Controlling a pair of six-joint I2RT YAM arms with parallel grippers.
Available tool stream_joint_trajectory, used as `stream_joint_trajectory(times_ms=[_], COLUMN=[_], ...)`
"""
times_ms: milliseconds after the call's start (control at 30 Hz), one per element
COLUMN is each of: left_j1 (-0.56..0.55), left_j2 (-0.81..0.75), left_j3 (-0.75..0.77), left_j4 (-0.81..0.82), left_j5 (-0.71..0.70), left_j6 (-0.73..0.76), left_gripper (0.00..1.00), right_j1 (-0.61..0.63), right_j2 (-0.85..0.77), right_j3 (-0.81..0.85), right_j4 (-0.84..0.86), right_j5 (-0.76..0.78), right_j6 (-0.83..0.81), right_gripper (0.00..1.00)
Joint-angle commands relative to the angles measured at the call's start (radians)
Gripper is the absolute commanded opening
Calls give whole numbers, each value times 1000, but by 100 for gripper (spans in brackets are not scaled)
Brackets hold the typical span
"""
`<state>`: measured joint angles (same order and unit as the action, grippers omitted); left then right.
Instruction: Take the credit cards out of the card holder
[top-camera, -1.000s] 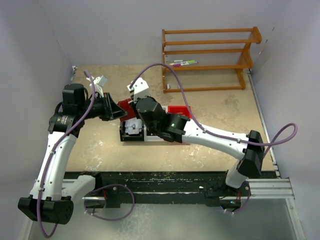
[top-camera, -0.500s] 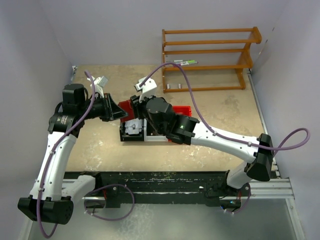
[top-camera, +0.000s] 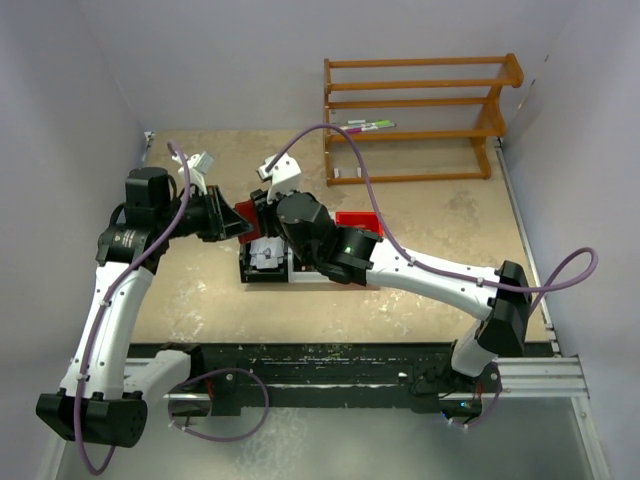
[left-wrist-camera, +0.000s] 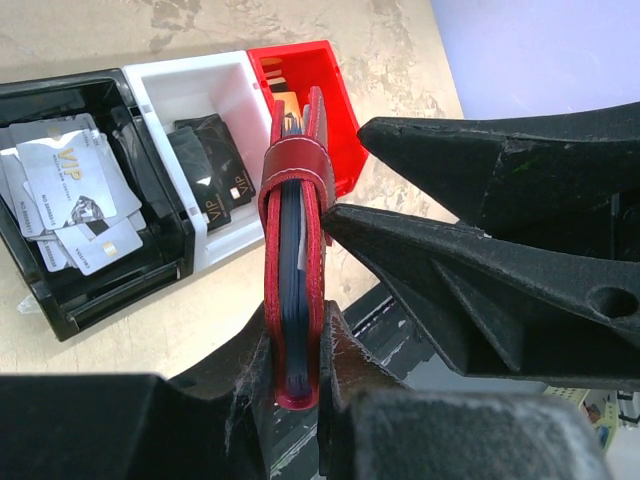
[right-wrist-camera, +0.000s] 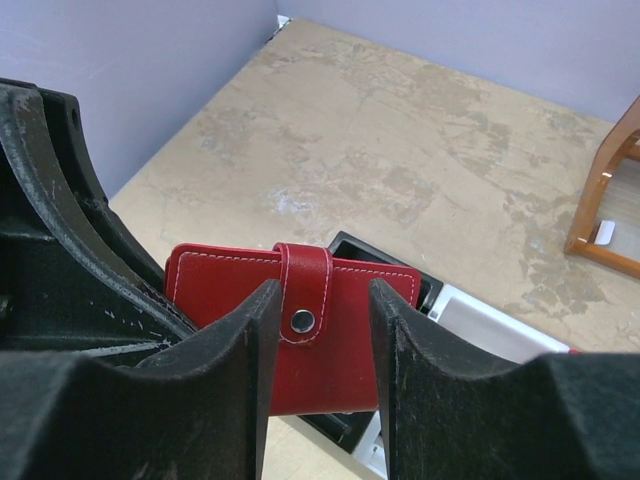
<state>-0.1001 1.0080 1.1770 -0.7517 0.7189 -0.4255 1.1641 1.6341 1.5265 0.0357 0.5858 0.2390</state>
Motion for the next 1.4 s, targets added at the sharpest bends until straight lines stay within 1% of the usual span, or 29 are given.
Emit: stream_joint_trajectory(times_ms=[0,200,333,367,467,567,633,733,900,967,1067,1167,1267,1367], left_j1=[-7,-7,-6,-7,-7,-7,-7,-7,-7,-7,-7,-7,-7,-7], left_j2=[-10,-7,-10,-9,-9,-9,-9,-11,-13,-15,-16,-17,-16,-19], left_j3=[56,55,55,55,56,56,56,57,59,61,62,62,64,67], left_j4=[42,43,42,41,40,41,41,40,40,39,39,40,39,37], left_j5=[67,65,65,65,68,68,69,71,74,73,75,79,83,82], left_j6=[7,8,9,8,8,8,8,6,6,6,5,4,2,3], left_gripper=[0,0,0,0,0,0,0,0,0,0,0,0,0,0], right_j1=[3,6,6,7,3,3,3,3,3,4,3,3,3,3], right_j2=[-3,-27,-63,-73,-104,-109,-112,-94,-38,-25,-18,-7,27,52], right_j3=[14,-21,-58,-59,-96,-99,-102,-81,-19,-14,-23,-10,25,54], right_j4=[18,22,60,38,76,84,87,41,-74,-101,-111,-110,-87,-102], right_j5=[-12,-54,-106,-150,-193,-225,-223,-174,-54,-3,25,71,148,146], right_j6=[36,58,82,120,146,156,160,161,163,163,160,154,91,85], right_gripper=[47,53,55,55,56,56,55,52,42,39,37,32,26,23])
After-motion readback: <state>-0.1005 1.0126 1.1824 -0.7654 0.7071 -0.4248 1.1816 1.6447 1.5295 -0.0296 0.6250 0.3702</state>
